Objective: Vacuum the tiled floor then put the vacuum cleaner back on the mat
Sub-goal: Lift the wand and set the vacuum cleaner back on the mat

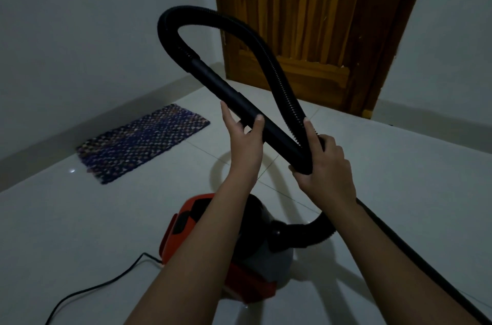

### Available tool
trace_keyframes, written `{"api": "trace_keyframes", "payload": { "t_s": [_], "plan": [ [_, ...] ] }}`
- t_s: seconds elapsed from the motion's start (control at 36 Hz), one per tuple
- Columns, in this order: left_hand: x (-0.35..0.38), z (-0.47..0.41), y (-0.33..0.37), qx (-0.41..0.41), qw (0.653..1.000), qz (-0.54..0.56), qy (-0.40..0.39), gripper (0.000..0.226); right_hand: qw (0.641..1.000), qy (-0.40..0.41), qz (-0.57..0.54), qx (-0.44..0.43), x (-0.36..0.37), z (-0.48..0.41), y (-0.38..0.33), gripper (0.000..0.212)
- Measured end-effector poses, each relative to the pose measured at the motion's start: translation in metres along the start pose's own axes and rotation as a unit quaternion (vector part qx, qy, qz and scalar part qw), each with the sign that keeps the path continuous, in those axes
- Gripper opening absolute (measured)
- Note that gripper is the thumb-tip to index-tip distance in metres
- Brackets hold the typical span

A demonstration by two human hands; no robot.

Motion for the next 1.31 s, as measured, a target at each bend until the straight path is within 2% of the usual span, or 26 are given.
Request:
{"api": "trace_keyframes", "payload": {
  "t_s": [0.11,0.22,0.33,0.44,0.56,0.64,1.0,1.31],
  "plan": [
    [-0.028,0.006,0.020,0.041,0.998,-0.021,0.044,0.053,1.000,-0.003,0.007,-0.003,0.001,0.002,-0.005,0.100],
    [-0.108,0.009,0.031,0.068,0.982,-0.131,0.120,0.043,1.000,-0.005,0.010,0.004,0.002,0.002,-0.005,0.100],
    [-0.213,0.031,0.016,0.005,0.938,-0.275,0.210,0.039,1.000,0.001,0.007,-0.004,0.002,0.002,-0.007,0.100],
    [-0.267,0.052,-0.019,-0.106,0.901,-0.378,0.186,0.043,1.000,0.006,0.004,-0.011,0.003,0.002,-0.010,0.100],
    [-0.280,0.061,-0.044,-0.179,0.903,-0.348,0.177,0.047,1.000,0.005,0.001,-0.015,0.006,0.001,-0.011,0.100],
    [-0.277,0.063,-0.058,-0.202,0.908,-0.330,0.160,0.048,1.000,0.004,-0.002,-0.019,0.009,0.000,-0.009,0.099],
    [-0.287,0.058,-0.077,-0.157,0.921,-0.282,0.219,0.045,1.000,-0.005,-0.014,-0.025,0.021,-0.006,0.002,0.099],
    [-0.279,0.062,-0.085,-0.161,0.919,-0.269,0.238,0.044,1.000,0.006,0.007,-0.028,0.017,-0.008,-0.002,0.095]
  ]
}}
Point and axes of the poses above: each hand's wrist, its own z-axis away from the middle knuckle, its own x-axis out of the palm, y = z × x, the point moved 9 cm from there along -z, towards the middle knuckle, and after that the axes turned 15 degrees about z, right-handed, at the moved point
